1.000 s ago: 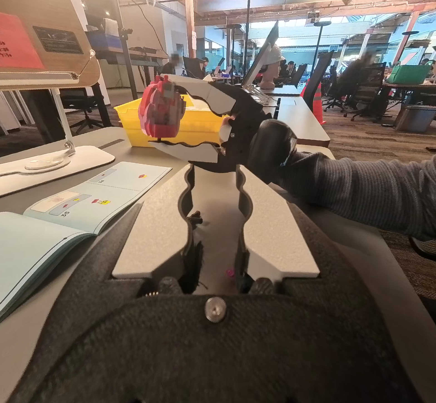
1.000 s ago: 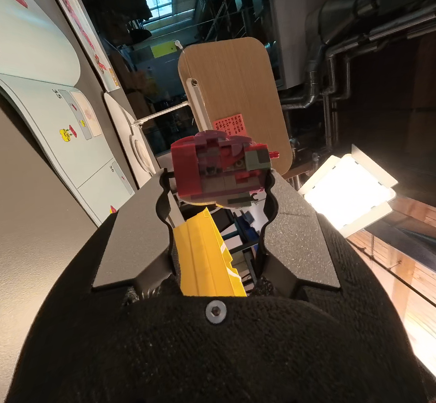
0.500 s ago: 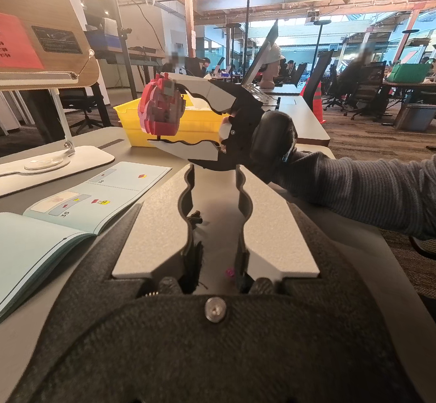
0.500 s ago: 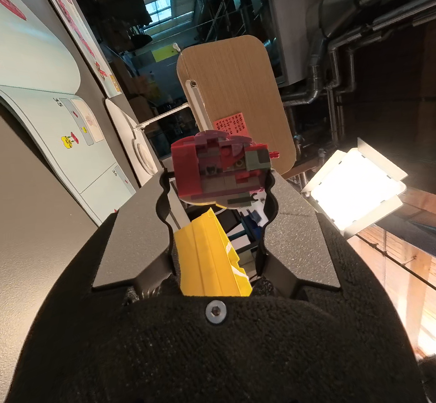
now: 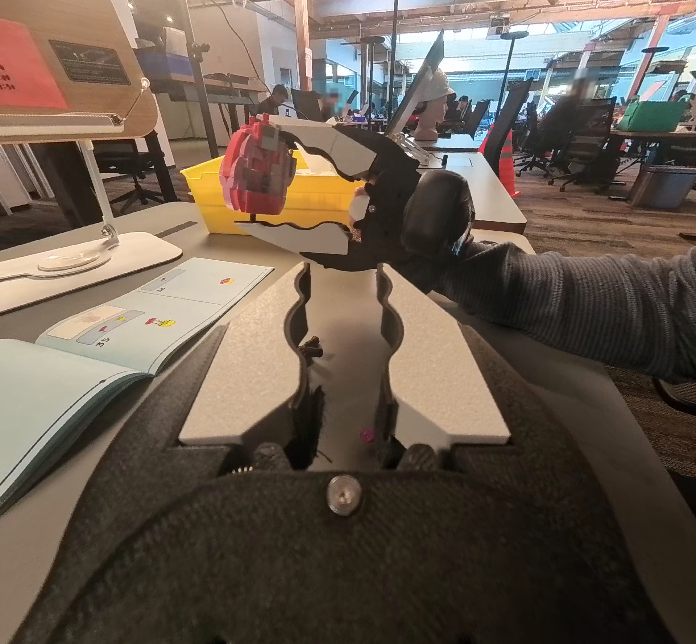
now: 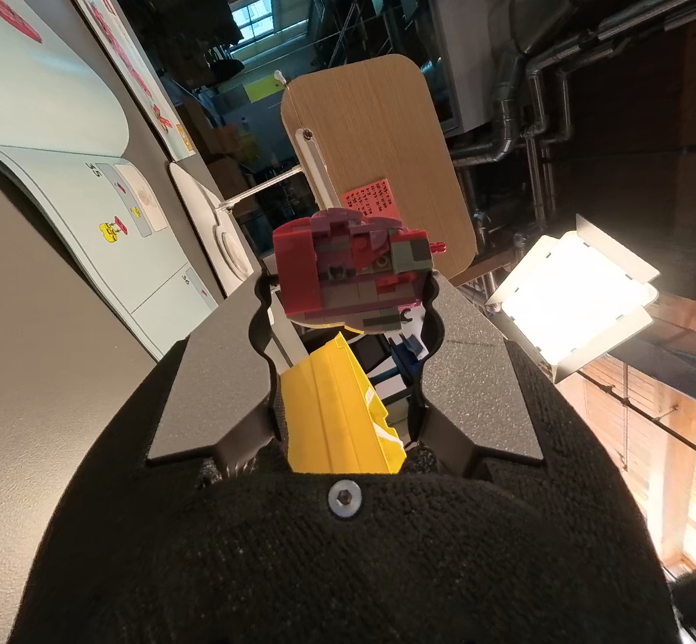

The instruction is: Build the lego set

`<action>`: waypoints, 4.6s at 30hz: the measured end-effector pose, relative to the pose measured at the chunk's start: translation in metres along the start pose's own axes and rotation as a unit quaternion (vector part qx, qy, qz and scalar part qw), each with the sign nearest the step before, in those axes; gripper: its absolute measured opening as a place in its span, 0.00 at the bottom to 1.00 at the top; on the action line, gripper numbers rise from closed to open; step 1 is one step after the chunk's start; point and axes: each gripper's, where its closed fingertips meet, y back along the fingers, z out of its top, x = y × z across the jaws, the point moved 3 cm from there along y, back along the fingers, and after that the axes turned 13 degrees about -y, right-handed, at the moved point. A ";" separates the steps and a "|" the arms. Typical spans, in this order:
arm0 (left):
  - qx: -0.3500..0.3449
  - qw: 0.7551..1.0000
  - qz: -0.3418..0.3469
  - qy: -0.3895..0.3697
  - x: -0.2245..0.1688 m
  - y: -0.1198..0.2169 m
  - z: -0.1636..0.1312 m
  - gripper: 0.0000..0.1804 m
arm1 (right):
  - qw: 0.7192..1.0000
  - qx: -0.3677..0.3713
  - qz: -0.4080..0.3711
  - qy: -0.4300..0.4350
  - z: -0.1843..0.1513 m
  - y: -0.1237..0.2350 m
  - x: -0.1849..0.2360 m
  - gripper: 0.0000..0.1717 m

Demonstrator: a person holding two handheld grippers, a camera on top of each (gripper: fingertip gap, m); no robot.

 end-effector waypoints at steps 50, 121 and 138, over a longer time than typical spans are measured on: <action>-0.103 0.971 -0.024 0.213 0.054 0.032 0.006 0.19 | 0.931 -0.198 0.235 -0.196 0.132 0.044 0.082 0.47; 0.165 0.985 0.029 0.046 0.070 0.031 -0.048 0.19 | 0.968 -0.103 0.220 -0.059 0.083 0.035 0.061 0.06; 0.168 0.985 0.021 0.043 0.069 0.031 -0.048 0.19 | 0.970 -0.115 0.211 -0.030 0.081 0.035 0.069 0.06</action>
